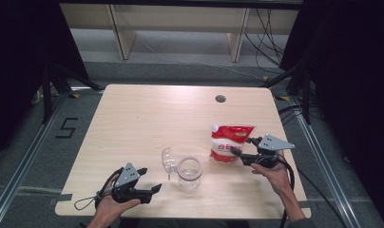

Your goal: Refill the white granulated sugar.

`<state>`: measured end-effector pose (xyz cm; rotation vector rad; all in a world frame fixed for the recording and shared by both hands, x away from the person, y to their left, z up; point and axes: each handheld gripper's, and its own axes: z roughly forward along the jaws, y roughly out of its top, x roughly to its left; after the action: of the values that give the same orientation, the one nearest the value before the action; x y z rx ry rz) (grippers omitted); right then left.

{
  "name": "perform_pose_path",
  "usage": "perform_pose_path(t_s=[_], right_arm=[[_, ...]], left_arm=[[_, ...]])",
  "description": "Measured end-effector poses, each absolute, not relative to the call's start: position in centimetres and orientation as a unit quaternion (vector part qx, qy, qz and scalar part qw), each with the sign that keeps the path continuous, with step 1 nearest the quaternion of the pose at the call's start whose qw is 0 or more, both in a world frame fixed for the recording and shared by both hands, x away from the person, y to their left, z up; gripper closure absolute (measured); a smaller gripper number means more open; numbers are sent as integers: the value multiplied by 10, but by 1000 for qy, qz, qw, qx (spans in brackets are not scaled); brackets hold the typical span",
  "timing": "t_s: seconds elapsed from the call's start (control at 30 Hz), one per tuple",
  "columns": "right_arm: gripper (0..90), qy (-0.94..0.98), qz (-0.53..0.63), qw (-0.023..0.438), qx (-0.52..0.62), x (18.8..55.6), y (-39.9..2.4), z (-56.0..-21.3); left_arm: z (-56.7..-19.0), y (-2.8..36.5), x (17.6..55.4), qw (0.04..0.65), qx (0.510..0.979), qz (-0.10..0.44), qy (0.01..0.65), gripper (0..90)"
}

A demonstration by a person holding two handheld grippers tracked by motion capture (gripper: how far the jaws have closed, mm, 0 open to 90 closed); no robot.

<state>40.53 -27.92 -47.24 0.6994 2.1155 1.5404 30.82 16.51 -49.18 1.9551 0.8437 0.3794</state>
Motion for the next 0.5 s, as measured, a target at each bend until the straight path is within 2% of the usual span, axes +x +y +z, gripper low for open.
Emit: perform_pose_path(t_s=[0.17, 0.27, 0.37, 0.43, 0.5], right_arm=[[403, 759, 547, 207, 286, 393, -276, -470], [414, 754, 546, 222, 289, 389, -273, -470], [429, 757, 535, 216, 306, 382, -271, -468], [432, 749, 539, 233, 307, 381, -269, -468], [434, 747, 533, 224, 327, 375, -266, -467]], left_arm=[[-492, 165, 308, 470, 798, 155, 345, 212], [-492, 165, 308, 469, 798, 155, 344, 212], [-491, 165, 308, 468, 798, 157, 346, 213], [-491, 165, 308, 467, 798, 157, 346, 214], [-492, 165, 308, 469, 798, 155, 345, 214]])
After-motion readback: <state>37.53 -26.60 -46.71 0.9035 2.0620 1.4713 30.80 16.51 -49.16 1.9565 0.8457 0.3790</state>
